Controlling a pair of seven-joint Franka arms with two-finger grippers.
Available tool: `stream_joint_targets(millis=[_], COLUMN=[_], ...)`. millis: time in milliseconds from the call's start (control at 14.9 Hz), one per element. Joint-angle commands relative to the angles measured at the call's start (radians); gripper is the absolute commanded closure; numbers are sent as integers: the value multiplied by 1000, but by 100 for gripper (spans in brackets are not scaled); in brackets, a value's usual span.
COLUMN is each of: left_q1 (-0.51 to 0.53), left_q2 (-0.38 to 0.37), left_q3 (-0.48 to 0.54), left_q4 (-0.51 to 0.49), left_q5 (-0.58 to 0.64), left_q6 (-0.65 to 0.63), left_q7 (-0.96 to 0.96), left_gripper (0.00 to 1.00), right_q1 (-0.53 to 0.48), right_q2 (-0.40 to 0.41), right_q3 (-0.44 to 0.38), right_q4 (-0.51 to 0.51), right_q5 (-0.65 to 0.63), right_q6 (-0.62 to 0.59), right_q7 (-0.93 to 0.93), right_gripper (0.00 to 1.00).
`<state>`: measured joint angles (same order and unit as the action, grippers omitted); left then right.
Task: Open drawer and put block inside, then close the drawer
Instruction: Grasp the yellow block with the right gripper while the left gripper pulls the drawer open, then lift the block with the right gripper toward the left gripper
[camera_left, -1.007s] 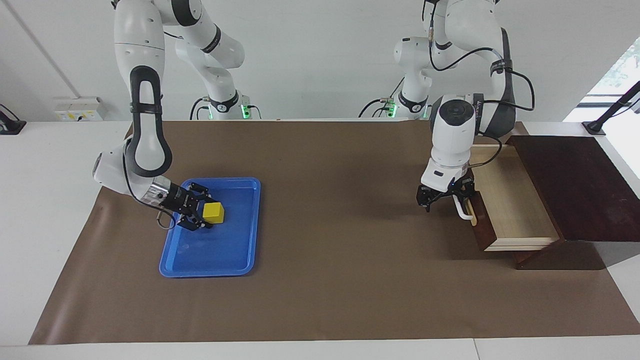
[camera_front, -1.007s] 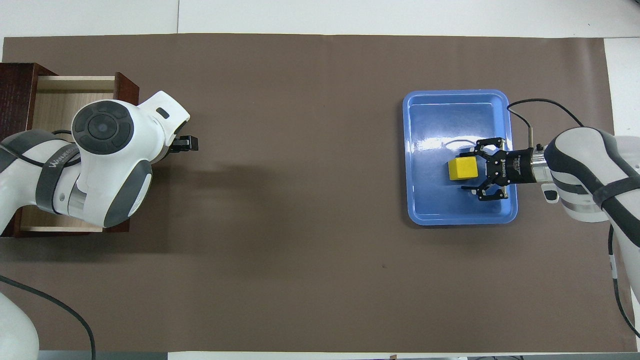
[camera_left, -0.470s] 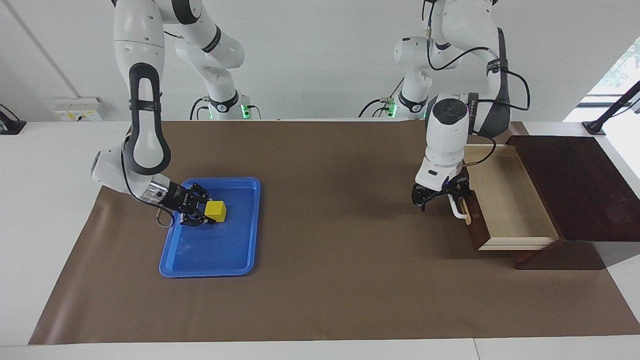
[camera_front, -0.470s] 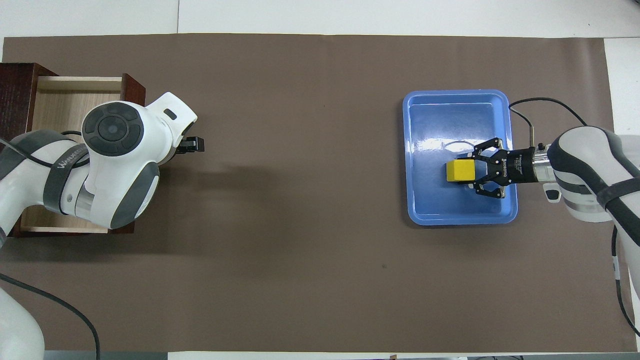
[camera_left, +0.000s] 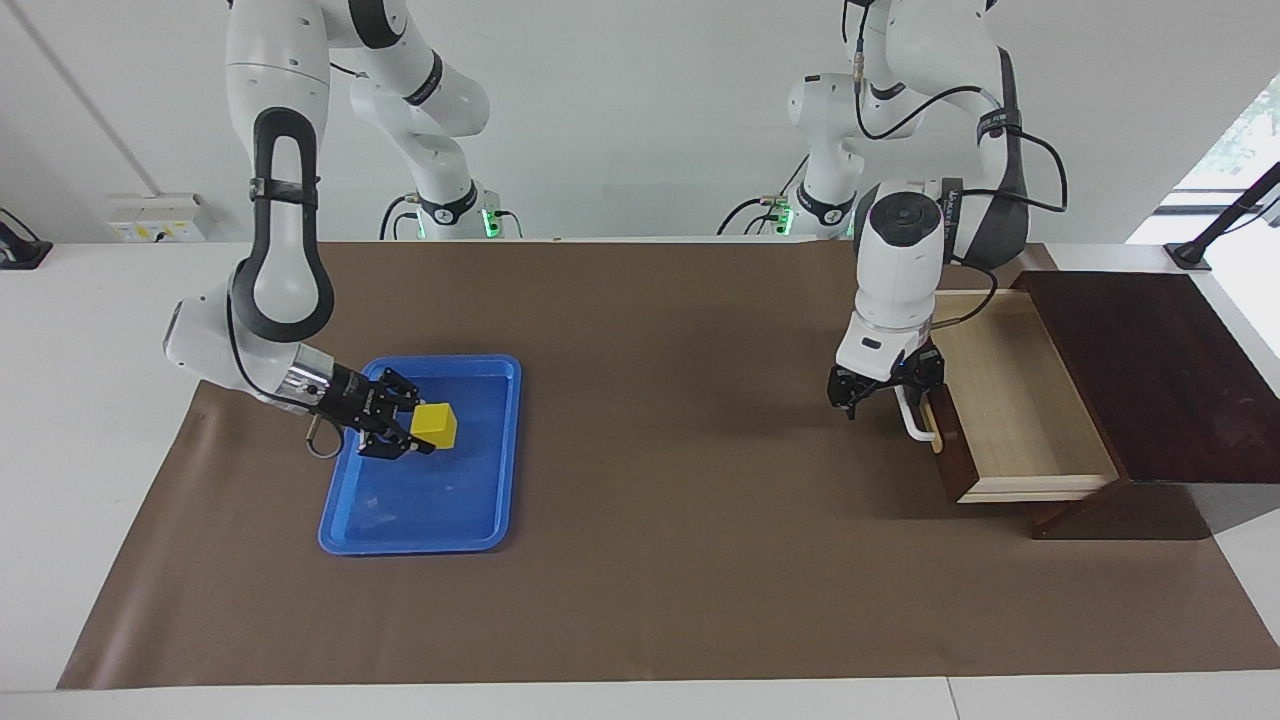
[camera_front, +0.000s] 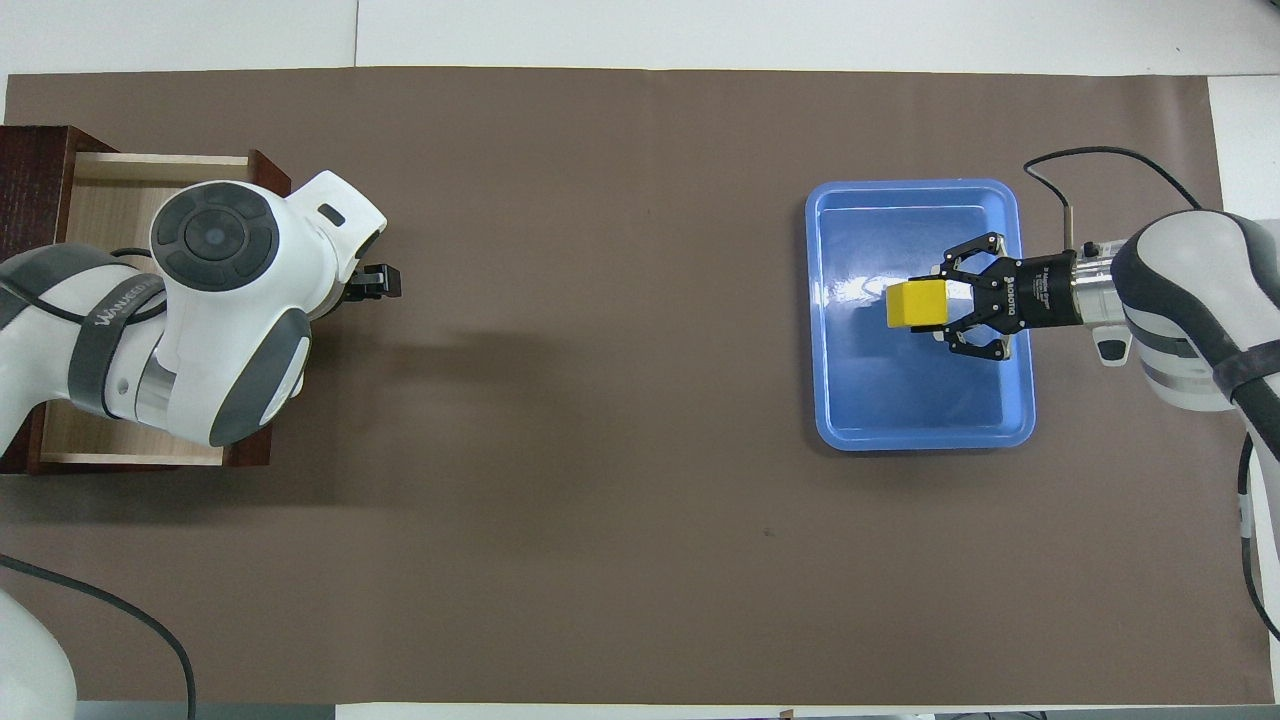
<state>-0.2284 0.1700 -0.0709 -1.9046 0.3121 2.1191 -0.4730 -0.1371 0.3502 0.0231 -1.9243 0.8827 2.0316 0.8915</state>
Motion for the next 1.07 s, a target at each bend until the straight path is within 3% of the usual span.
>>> stream_joint_targets(millis=[0, 269, 537, 739, 1007], left_q1=[-9, -14, 0, 3, -12], left_q2=[28, 31, 28, 29, 29], left_q3=[10, 8, 16, 19, 17], left_q4=[76, 163, 283, 312, 302], left_q5=[-8, -22, -171, -249, -248], left_q6=[-79, -180, -313, -309, -249], left_q7=[-9, -9, -98, -474, -1072], left_gripper=[0, 0, 0, 0, 0], right_q1=[68, 229, 371, 467, 500], right_q2=[6, 7, 16, 16, 19], right_q3=[3, 5, 6, 8, 17], right_q4=[74, 110, 105, 114, 128], right_q5=[9, 12, 18, 21, 108], right_q6=[6, 137, 286, 311, 312], right_q7=[107, 251, 421, 522, 529], right_gripper=[100, 100, 100, 100, 100])
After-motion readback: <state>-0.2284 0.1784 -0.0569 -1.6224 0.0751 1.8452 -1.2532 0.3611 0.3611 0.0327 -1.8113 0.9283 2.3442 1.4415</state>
